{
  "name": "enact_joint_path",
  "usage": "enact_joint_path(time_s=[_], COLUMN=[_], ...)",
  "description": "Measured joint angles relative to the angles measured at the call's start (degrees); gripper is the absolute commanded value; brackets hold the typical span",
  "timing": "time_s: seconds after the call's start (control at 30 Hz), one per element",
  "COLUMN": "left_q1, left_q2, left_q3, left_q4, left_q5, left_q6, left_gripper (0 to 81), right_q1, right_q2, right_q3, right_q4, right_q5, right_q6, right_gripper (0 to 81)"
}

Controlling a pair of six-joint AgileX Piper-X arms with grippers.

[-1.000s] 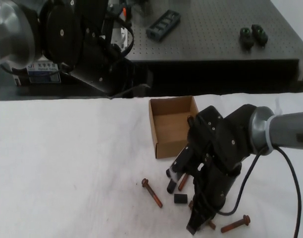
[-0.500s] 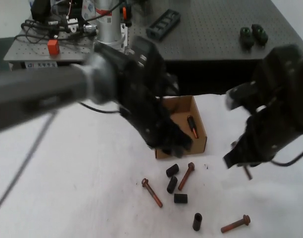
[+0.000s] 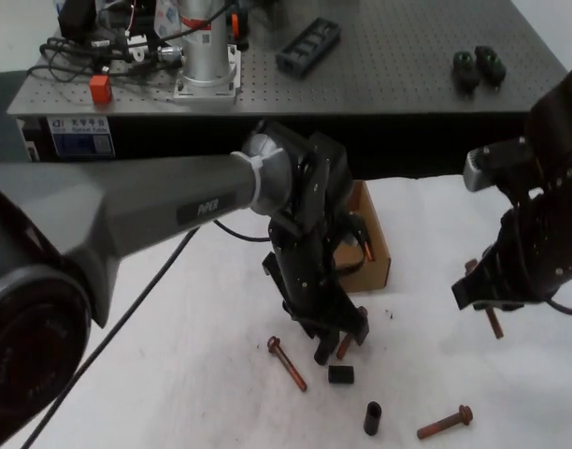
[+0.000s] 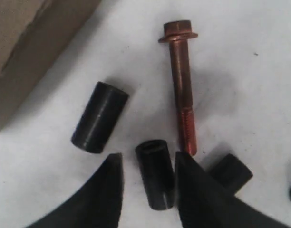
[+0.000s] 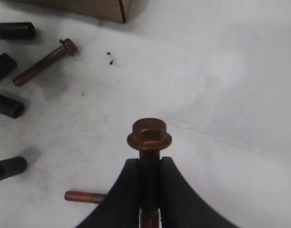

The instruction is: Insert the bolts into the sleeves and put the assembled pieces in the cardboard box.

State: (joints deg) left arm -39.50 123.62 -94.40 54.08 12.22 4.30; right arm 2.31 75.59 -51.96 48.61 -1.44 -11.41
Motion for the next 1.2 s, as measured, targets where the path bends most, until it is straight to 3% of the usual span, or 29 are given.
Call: enact_joint_path(time_s=[0.3,0.4,0.47,0.63,0.8,0.87,0.9,1.03,1.2], left_q1=[-0.7,-0.8,-0.8,-0.8,-0.6,0.5,2.1,3.5,3.3], left_q2=[0.9,0.9,0.9,1.1,-0.7,-6.3,-15.9,-34.8,-42.6], left_q3=[-0.4,-0.5,-0.5,-1.2,-2.3,-0.3,6.5,26.9,37.3], left_q4=[0.7,0.9,0.9,1.6,2.4,0.5,-6.6,-30.5,-45.3], left_q5=[1.3,1.3,1.3,1.3,1.5,3.5,8.0,21.5,29.9], left_q6=[0.0,0.0,-0.3,-0.2,-1.3,-2.5,-5.2,-12.6,-16.8], left_gripper=[25.4,14.9,0.3,0.7,0.7,0.7,0.7,0.7,0.7], right_q1=[0.0,0.0,0.0,0.0,0.0,0.0,0.0,0.8,6.0], right_q2=[-0.8,-1.0,-1.0,-2.0,-6.9,-9.1,-9.3,-12.5,-14.8], right_q3=[3.2,3.3,3.4,3.5,4.0,4.7,4.8,6.3,8.9], right_q4=[-0.3,-0.4,-0.8,-1.6,-8.8,-14.5,-15.2,-26.1,-46.1], right_q5=[-0.8,-1.2,-1.3,-2.0,-11.2,-15.7,-16.2,-22.2,-28.4], right_q6=[0.1,0.8,1.0,1.6,7.9,11.8,12.3,20.2,34.8], right_gripper=[3.0,3.0,3.0,3.0,3.0,3.0,3.0,3.0,3.0])
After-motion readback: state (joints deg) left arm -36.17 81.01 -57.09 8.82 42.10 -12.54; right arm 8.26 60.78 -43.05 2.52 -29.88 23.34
